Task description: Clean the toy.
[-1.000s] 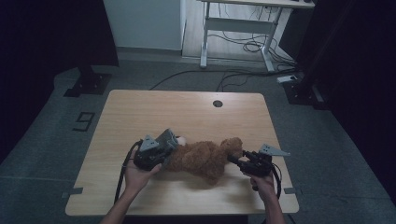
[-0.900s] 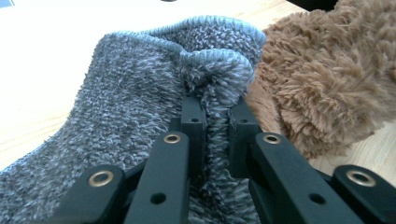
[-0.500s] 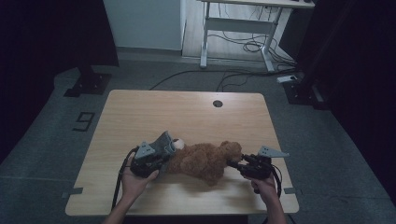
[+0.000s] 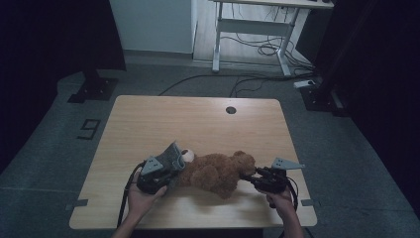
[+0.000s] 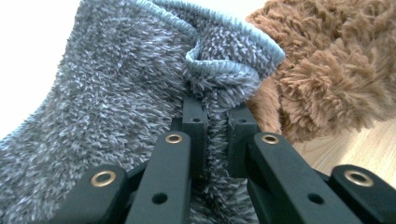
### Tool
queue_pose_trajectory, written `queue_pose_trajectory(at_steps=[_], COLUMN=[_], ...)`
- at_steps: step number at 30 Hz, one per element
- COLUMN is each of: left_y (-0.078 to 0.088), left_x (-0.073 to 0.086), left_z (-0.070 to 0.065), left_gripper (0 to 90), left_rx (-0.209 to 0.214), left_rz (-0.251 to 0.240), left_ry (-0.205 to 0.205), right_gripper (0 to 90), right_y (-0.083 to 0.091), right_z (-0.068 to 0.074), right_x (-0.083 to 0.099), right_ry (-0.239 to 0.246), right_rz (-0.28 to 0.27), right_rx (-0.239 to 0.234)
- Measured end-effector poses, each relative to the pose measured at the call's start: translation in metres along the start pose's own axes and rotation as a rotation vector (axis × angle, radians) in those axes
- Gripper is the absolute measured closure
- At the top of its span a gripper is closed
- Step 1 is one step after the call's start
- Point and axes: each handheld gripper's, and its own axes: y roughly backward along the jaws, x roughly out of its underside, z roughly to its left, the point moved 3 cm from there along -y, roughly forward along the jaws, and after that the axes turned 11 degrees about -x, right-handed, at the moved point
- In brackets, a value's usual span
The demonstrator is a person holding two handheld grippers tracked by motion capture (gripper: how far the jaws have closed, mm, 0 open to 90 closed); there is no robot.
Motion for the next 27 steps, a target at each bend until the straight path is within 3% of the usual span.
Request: queue_pose_trajectory(at_steps=[2, 9, 12, 15, 18, 20, 22, 24, 27], left_y=[-0.002, -0.021, -0.032, -0.045, -0.049, -0.045, -0.040, -0.034, -0.027], left_x=[-0.001, -0.010, -0.017, -0.024, -0.028, -0.026, -0.020, -0.014, -0.009], left_z=[-0.001, -0.007, -0.010, -0.013, -0.015, -0.014, -0.012, -0.011, -0.013], left_gripper=[81.5, 82.1, 82.6, 83.0, 83.0, 83.0, 82.9, 82.8, 82.8], left_rx=[-0.002, -0.026, -0.068, -0.093, -0.092, -0.085, -0.060, -0.035, -0.013], left_rz=[0.003, 0.005, -0.010, -0.032, -0.032, -0.028, -0.027, -0.030, -0.032], left_ry=[-0.002, -0.010, -0.036, -0.032, -0.031, -0.045, -0.037, -0.029, -0.030], right_gripper=[61.5, 65.6, 66.3, 66.8, 66.9, 66.6, 65.4, 60.7, 50.5], right_y=[-0.003, -0.012, -0.017, -0.023, -0.024, -0.022, -0.014, -0.002, 0.017], right_z=[-0.002, -0.015, -0.027, -0.042, -0.054, -0.054, -0.050, -0.042, -0.026], right_x=[0.002, 0.004, 0.003, 0.001, -0.006, -0.009, -0.010, -0.008, -0.005], right_ry=[-0.013, -0.013, -0.032, -0.055, -0.082, -0.086, -0.084, -0.091, -0.073], right_rz=[0.022, 0.059, 0.049, 0.044, 0.030, 0.037, 0.034, 0.024, -0.012], right_rx=[0.016, 0.139, 0.181, 0.233, 0.260, 0.231, 0.170, 0.099, 0.037])
